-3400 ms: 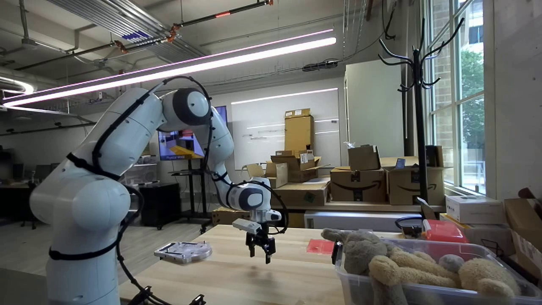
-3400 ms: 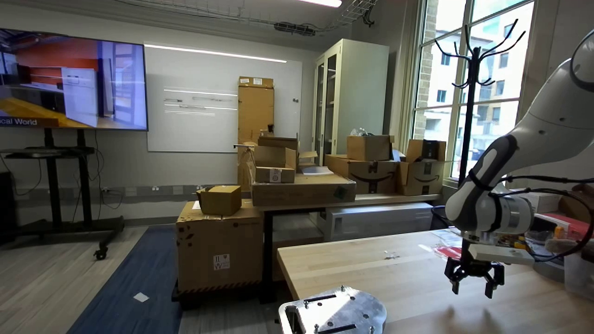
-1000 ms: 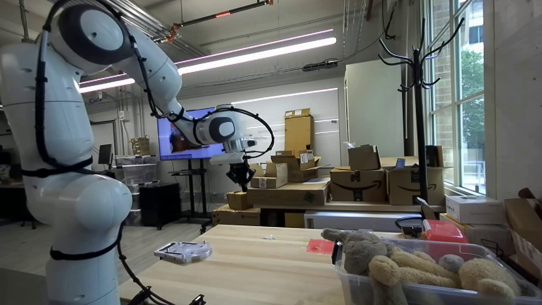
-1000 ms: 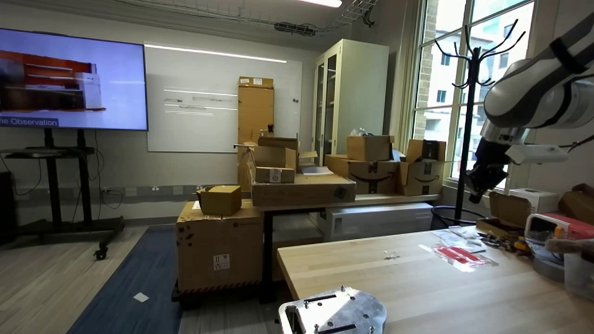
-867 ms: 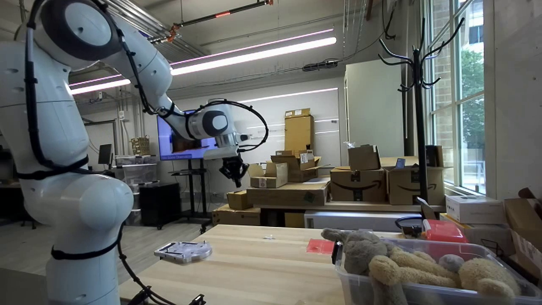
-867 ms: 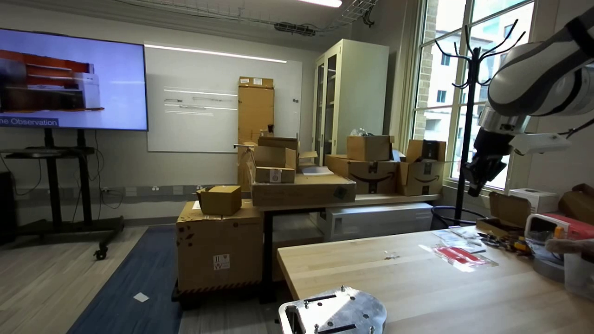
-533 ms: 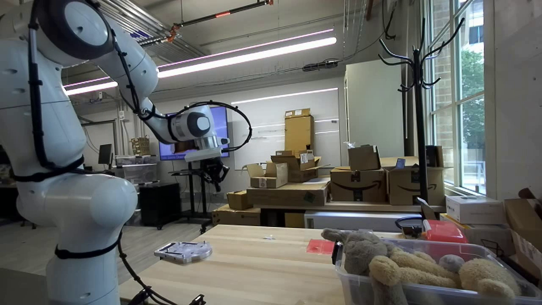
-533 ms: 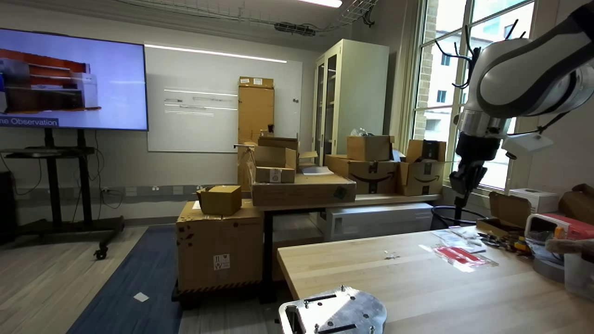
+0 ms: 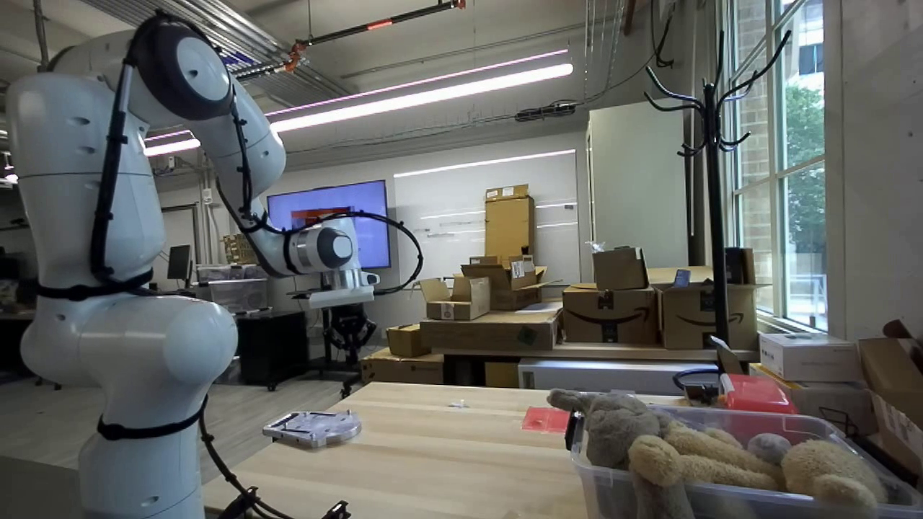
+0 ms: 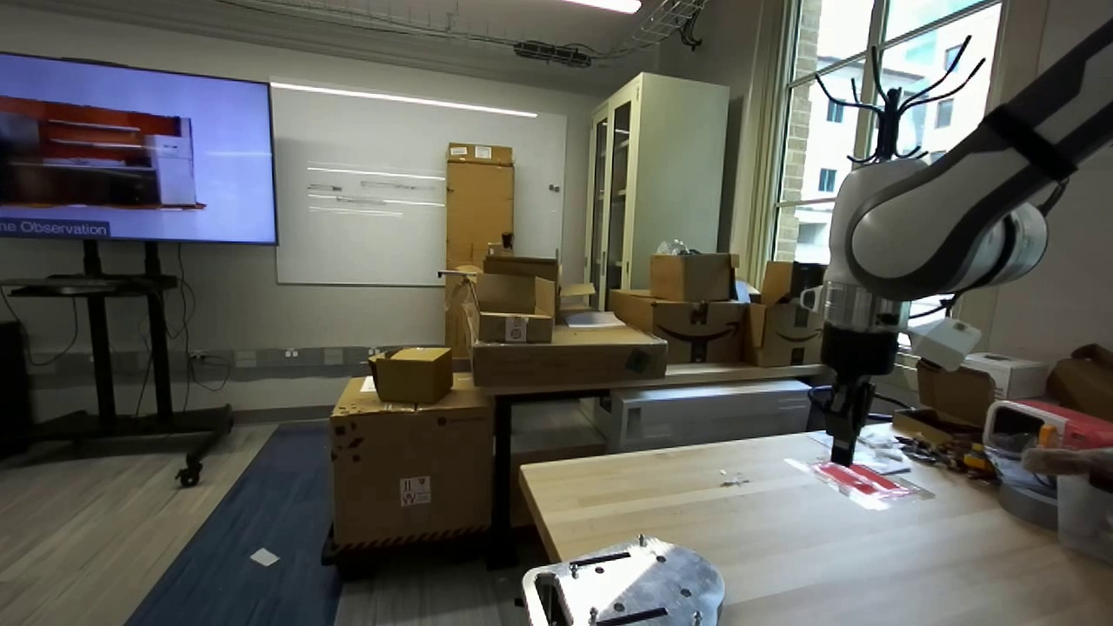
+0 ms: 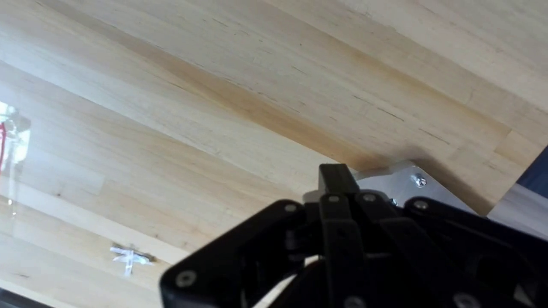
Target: Pick up an object, and then place it on the table
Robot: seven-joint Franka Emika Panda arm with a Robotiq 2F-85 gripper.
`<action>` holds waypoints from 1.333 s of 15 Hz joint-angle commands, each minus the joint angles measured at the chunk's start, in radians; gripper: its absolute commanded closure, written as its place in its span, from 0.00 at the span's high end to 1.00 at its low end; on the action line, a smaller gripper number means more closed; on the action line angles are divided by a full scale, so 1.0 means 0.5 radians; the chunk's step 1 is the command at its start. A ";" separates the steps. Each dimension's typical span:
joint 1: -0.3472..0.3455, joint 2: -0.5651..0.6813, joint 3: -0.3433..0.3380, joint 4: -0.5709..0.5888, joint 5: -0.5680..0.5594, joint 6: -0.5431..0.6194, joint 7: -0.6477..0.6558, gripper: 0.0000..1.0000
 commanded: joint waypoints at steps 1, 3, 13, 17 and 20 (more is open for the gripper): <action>0.001 0.236 -0.041 0.071 0.217 0.163 -0.266 0.00; -0.013 0.346 -0.030 0.090 0.381 0.259 -0.400 0.00; -0.143 0.878 0.110 0.167 0.385 0.562 -0.503 0.00; -0.196 1.007 0.174 0.196 0.319 0.686 -0.483 0.00; -0.236 1.064 0.195 0.214 0.246 0.736 -0.472 0.00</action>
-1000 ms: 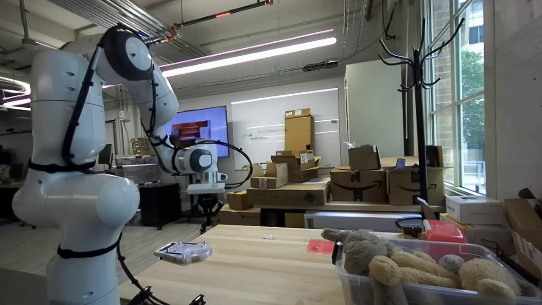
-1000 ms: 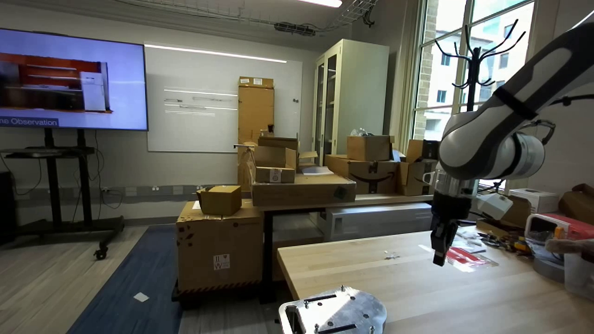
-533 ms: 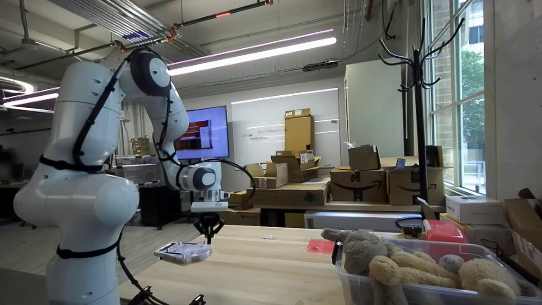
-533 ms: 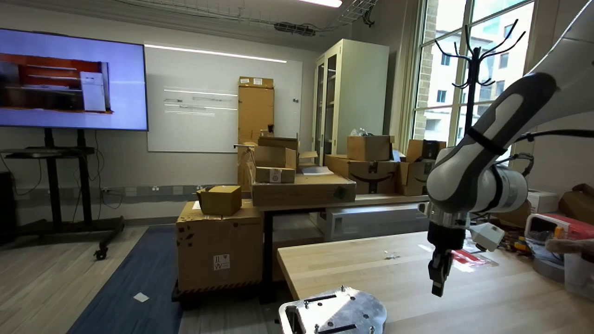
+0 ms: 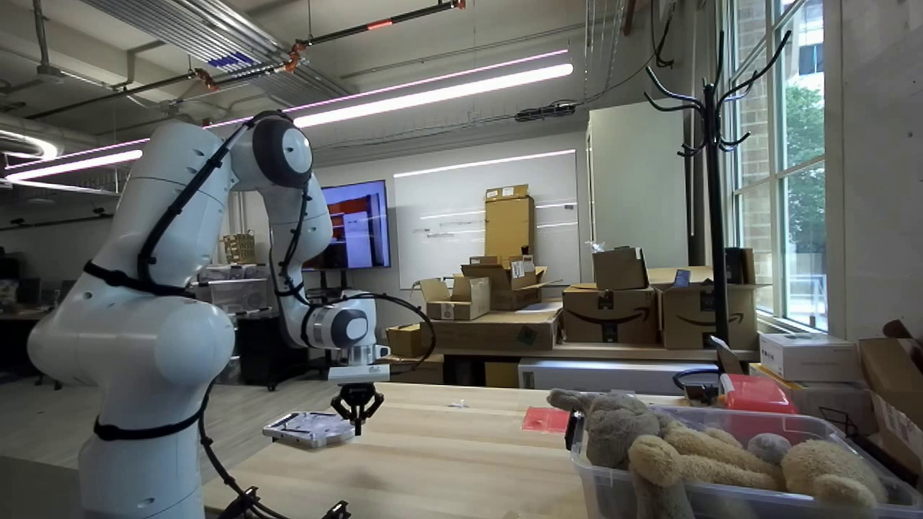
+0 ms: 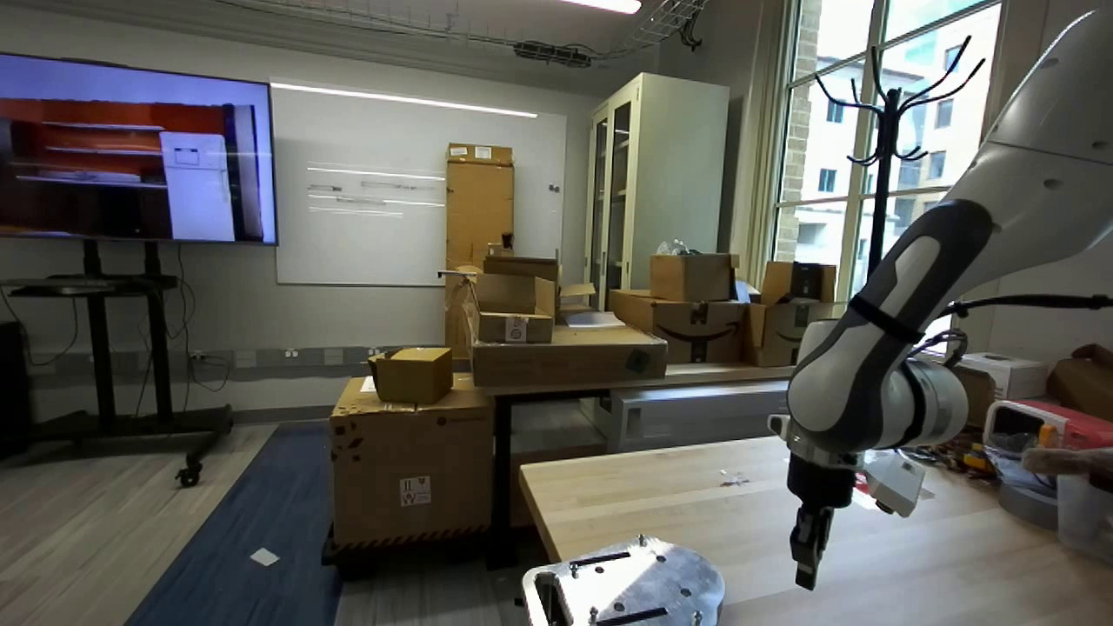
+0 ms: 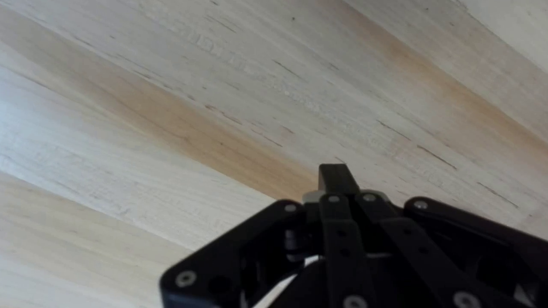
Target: Pick up an object, and then place it on the table
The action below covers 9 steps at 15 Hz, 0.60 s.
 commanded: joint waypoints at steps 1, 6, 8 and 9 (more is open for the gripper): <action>-0.111 0.073 0.071 0.054 -0.105 0.052 -0.010 0.00; -0.163 0.131 0.077 0.091 -0.184 0.065 -0.001 0.00; -0.175 0.165 0.076 0.114 -0.204 0.064 0.009 0.00; -0.181 0.179 0.080 0.124 -0.209 0.061 0.011 0.00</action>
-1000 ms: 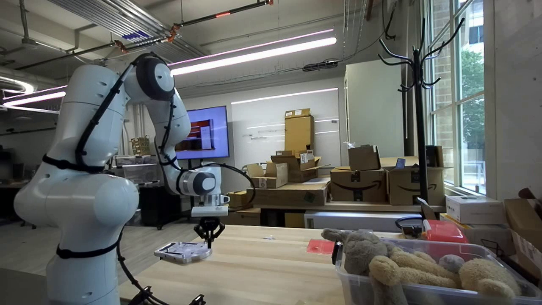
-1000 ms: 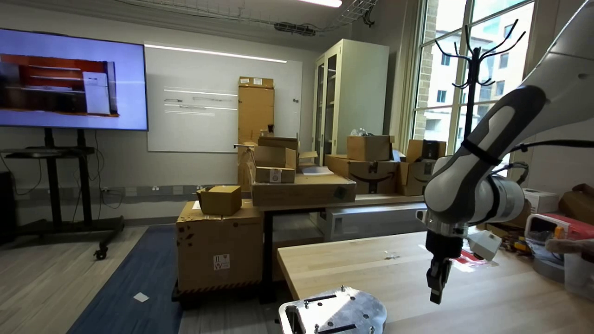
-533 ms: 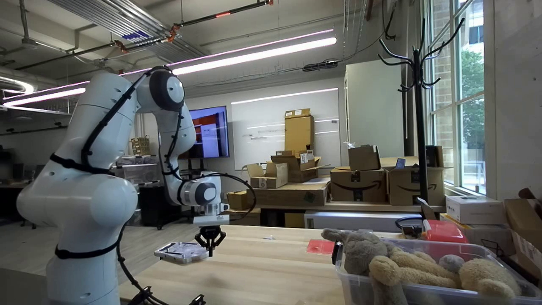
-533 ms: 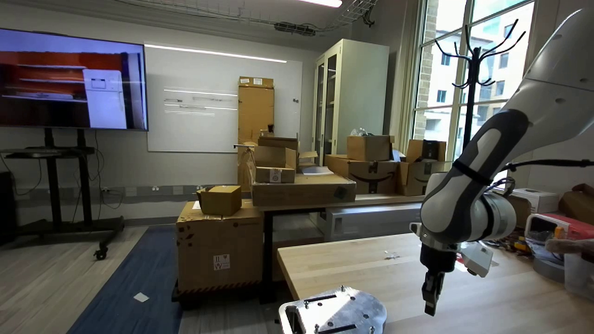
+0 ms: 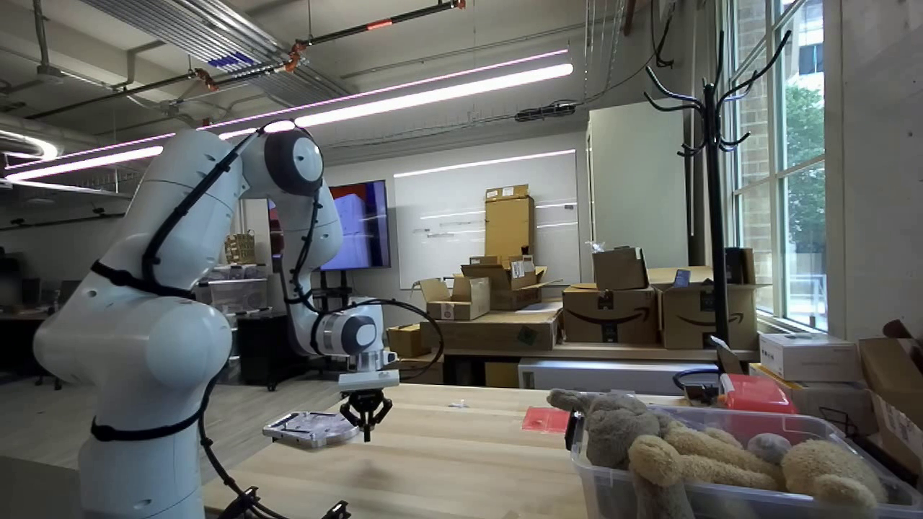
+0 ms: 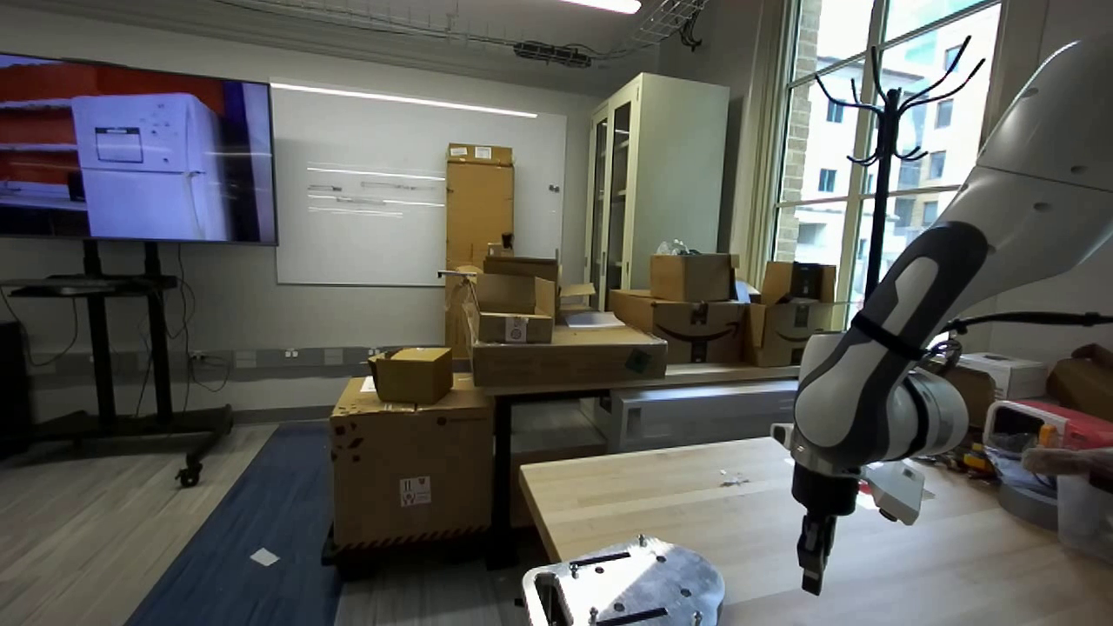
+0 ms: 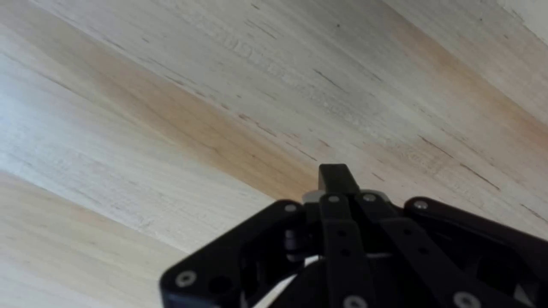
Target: Pick up an object, and then place it on the table
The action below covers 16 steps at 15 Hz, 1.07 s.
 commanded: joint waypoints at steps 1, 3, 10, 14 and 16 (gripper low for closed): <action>-0.076 0.076 0.056 0.064 -0.064 0.020 0.014 0.00; -0.076 0.102 0.059 0.082 -0.073 0.018 0.020 0.00; -0.069 0.147 0.054 0.125 -0.101 -0.001 0.056 0.40; -0.070 0.154 0.049 0.130 -0.105 -0.003 0.064 0.71; -0.070 0.157 0.046 0.133 -0.108 0.001 0.068 0.86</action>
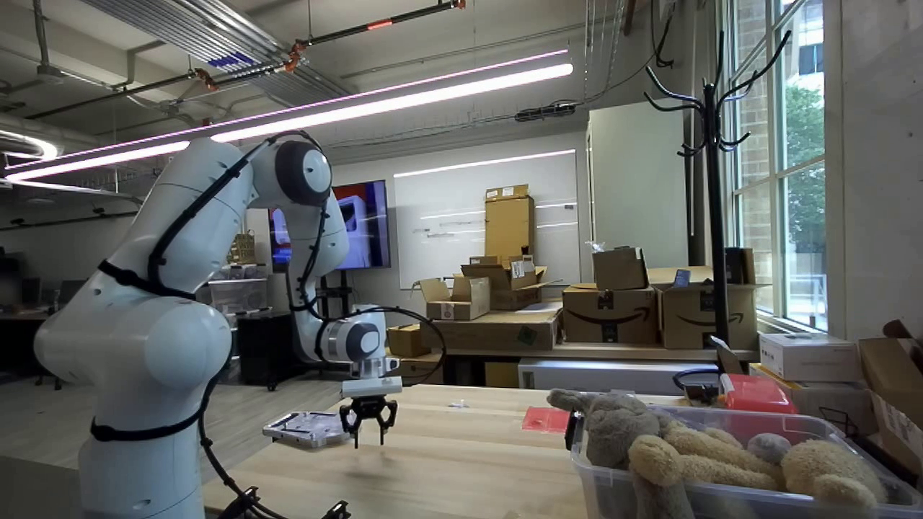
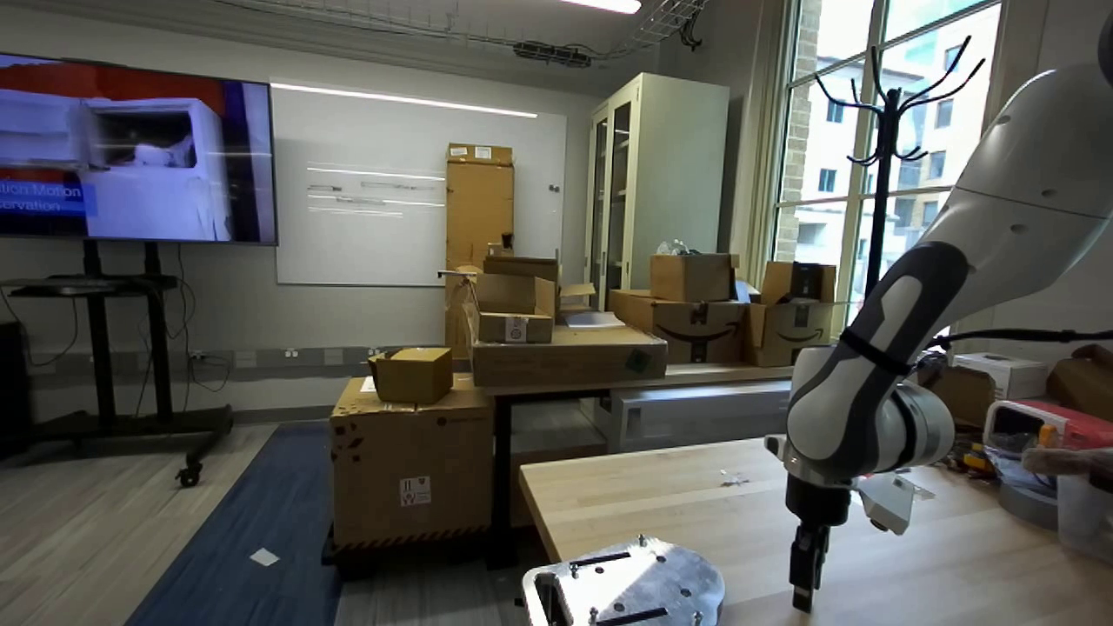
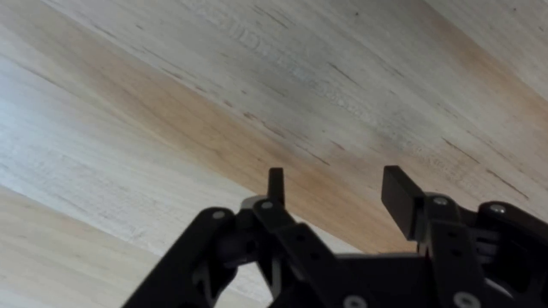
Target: Pick up an object, and then place it on the table
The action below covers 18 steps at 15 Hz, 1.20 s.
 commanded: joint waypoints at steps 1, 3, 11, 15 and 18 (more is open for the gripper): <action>-0.053 0.018 0.034 0.030 -0.066 -0.001 0.060 0.95; -0.053 0.016 0.030 0.030 -0.071 -0.002 0.066 1.00; -0.028 -0.124 0.004 -0.039 -0.105 -0.033 0.111 1.00; -0.018 -0.359 0.013 -0.156 -0.112 -0.053 0.163 1.00; -0.003 -0.627 0.011 -0.282 -0.092 -0.070 0.212 1.00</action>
